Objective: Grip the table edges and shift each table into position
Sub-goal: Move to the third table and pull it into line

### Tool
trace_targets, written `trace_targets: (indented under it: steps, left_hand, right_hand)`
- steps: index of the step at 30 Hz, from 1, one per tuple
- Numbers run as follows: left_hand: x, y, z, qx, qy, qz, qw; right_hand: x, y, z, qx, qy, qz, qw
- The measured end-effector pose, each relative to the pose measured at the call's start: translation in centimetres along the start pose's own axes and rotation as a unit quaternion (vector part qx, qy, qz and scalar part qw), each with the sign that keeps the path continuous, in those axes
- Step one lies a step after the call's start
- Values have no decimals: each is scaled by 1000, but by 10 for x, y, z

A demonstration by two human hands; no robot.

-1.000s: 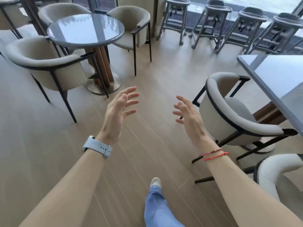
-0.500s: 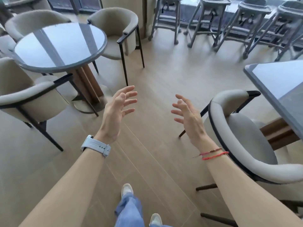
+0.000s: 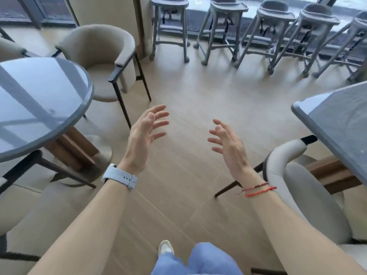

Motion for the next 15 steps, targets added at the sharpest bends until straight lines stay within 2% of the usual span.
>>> trace_targets:
  steps: [6,15]
  left_hand:
    - [-20,11,122,-36,-8,1,999]
    - [-42,69,322,-68,-6,13,998]
  right_hand:
    - [-21,-10,110,43,5,18,999]
    - [-53,-56,291,69,6,72,995]
Point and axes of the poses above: each hand's wrist, its own z-axis towards the middle knuckle, its own y-axis out of the palm, x = y × z, the point moved 9 cm from there along z, towards the middle knuckle, and after that the axes turned 4 degrees about y, right-handed, at the moved point
